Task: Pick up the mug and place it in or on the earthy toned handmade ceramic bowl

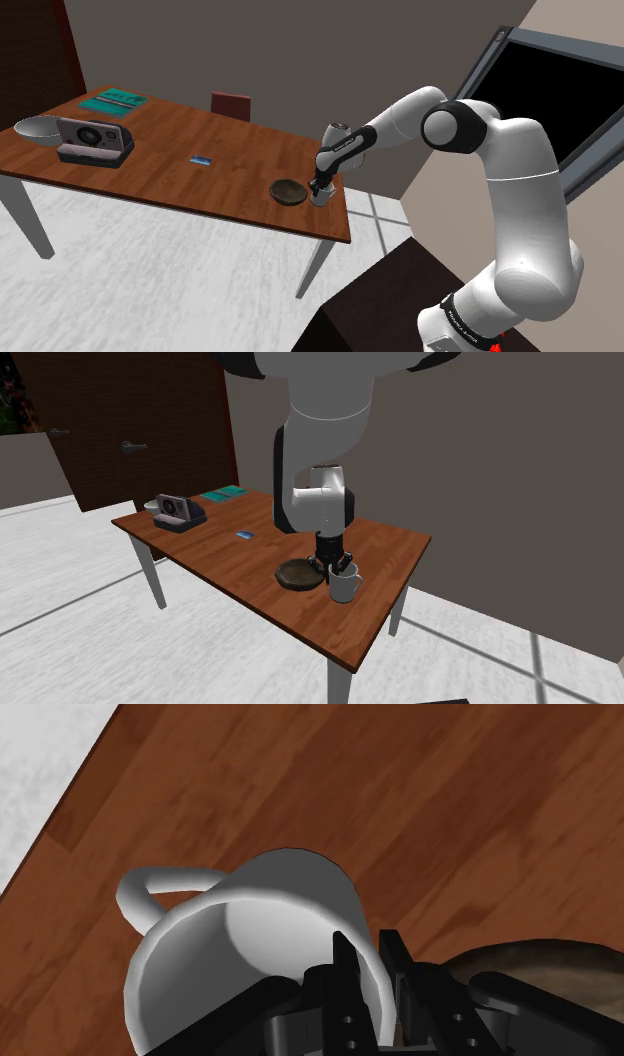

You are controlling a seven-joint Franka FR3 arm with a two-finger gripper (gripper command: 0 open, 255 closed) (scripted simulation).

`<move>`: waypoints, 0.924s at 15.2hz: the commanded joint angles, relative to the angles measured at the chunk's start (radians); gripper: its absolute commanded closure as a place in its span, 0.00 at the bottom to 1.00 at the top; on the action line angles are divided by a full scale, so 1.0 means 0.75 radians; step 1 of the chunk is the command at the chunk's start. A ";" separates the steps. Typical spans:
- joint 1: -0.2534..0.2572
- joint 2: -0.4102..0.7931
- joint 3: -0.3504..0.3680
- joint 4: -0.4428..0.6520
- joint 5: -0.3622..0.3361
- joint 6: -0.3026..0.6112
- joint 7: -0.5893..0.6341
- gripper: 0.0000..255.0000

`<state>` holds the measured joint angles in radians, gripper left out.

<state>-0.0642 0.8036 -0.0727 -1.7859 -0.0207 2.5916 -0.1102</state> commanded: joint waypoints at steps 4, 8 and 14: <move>0.000 0.000 0.000 0.000 0.000 0.000 0.000 1.00; 0.001 -0.047 -0.002 -0.020 -0.001 -0.028 -0.001 1.00; 0.005 -0.139 -0.006 -0.050 -0.004 -0.089 -0.004 1.00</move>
<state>-0.0616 0.7068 -0.0768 -1.8223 -0.0237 2.5313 -0.1135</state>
